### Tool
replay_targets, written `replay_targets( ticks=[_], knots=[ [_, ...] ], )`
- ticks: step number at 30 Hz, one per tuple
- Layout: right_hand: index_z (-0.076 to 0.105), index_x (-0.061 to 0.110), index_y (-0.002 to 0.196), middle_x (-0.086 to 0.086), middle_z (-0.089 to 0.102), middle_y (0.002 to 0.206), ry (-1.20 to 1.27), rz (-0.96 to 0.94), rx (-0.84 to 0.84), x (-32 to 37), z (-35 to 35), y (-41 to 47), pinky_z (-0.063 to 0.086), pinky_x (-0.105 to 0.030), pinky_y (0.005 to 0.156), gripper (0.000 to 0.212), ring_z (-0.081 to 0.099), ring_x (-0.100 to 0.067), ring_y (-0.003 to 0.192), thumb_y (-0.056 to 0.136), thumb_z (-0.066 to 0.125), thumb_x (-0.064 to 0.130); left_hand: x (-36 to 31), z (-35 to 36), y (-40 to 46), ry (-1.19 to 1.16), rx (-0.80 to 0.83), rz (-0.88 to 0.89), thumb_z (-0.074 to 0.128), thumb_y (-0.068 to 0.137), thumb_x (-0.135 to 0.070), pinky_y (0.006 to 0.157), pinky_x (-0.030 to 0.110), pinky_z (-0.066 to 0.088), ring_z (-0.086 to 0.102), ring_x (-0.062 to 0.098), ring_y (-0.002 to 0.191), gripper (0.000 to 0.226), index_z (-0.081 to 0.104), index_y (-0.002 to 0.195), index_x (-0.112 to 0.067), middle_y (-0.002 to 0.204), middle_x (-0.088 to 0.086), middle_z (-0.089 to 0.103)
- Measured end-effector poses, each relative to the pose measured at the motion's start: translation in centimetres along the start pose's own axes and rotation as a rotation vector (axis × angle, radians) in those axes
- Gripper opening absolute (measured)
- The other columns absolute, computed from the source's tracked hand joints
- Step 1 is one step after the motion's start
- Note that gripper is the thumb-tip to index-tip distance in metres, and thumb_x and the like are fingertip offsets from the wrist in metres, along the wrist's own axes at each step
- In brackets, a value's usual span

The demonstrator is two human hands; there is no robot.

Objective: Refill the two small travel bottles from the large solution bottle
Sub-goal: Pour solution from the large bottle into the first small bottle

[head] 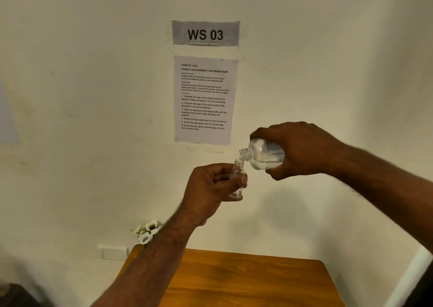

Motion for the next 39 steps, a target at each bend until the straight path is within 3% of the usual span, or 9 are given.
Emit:
replay_targets(
  ticks=[14,21,39],
  knots=[
    [0.039,0.049,0.130,0.019,0.062,0.105,-0.006,-0.009,-0.013,-0.12,-0.08,0.03,0.053,-0.035,0.075,0.073,0.057,-0.012,0.089,0.065,0.072,0.055,-0.24,0.15,0.05,0.021,0.001,-0.007,0.078,0.084,-0.007,0.068,0.042,0.065,0.075,0.035,0.088,0.023,0.076,0.106,-0.005,0.092,0.017,0.078],
    [0.039,0.050,0.129,0.019,0.062,0.105,-0.003,-0.010,-0.015,-0.20,-0.15,-0.04,0.054,-0.037,0.076,0.073,0.058,-0.013,0.090,0.064,0.072,0.054,-0.27,0.20,0.08,0.044,0.002,-0.006,0.078,0.084,-0.009,0.071,0.046,0.065,0.076,0.032,0.087,0.022,0.076,0.106,-0.006,0.091,0.015,0.078],
    [0.040,0.050,0.130,0.020,0.061,0.106,0.007,-0.013,-0.011,-0.28,-0.22,0.14,0.052,-0.033,0.074,0.074,0.056,-0.011,0.089,0.065,0.073,0.053,-0.42,0.22,0.04,-0.010,0.008,-0.002,0.077,0.084,-0.004,0.067,0.042,0.065,0.074,0.037,0.091,0.019,0.076,0.102,-0.009,0.094,0.020,0.077]
  ],
)
Point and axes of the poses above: each hand's wrist, its own y-axis towards the middle knuckle, its own z-axis out of the palm, x = y × z, the point moved 5 cm from there along y, towards the middle knuckle
